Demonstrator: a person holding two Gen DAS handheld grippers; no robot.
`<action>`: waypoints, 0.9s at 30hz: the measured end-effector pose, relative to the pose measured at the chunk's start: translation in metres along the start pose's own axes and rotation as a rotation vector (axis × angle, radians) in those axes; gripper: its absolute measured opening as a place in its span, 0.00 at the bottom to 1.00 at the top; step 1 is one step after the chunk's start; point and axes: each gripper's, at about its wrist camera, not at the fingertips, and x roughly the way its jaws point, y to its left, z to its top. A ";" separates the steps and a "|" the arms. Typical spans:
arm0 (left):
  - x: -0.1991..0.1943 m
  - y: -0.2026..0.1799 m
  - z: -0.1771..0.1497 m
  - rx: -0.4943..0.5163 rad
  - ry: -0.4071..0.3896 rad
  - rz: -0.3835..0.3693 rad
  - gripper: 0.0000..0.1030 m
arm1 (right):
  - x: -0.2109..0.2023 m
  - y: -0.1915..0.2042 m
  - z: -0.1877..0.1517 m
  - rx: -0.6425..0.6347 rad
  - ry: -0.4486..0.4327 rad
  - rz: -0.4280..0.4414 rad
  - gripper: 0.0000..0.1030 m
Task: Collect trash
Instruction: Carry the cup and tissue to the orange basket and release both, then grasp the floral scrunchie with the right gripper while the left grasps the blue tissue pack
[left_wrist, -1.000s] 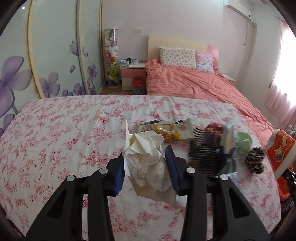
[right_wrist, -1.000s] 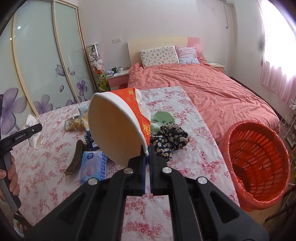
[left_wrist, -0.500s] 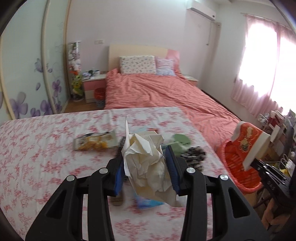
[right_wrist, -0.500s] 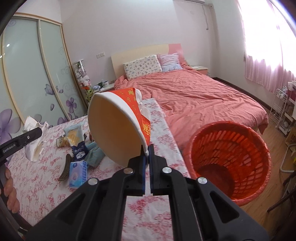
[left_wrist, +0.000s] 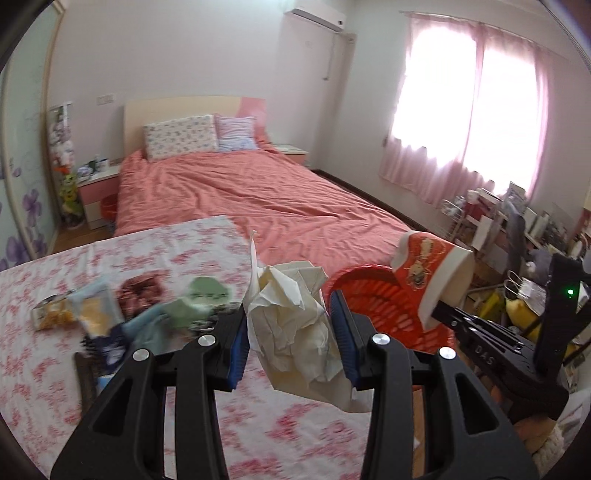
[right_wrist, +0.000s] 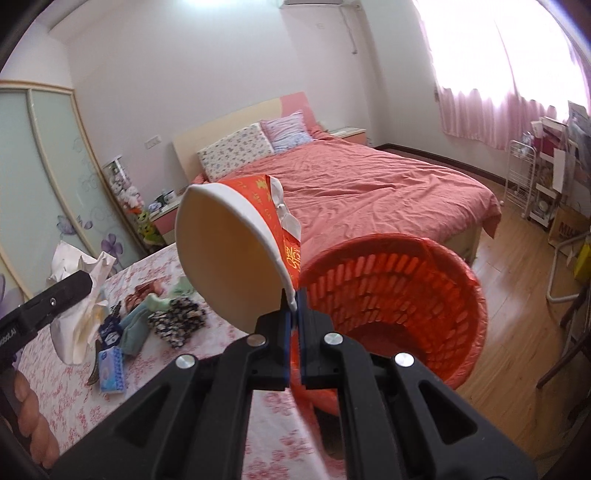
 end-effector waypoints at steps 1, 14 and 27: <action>0.006 -0.003 0.001 0.007 0.003 -0.014 0.40 | 0.001 -0.007 0.002 0.012 -0.002 -0.010 0.04; 0.094 -0.084 -0.004 0.125 0.075 -0.167 0.41 | 0.031 -0.093 0.007 0.106 0.008 -0.086 0.04; 0.117 -0.077 -0.014 0.122 0.154 -0.089 0.64 | 0.065 -0.125 0.000 0.137 0.059 -0.106 0.33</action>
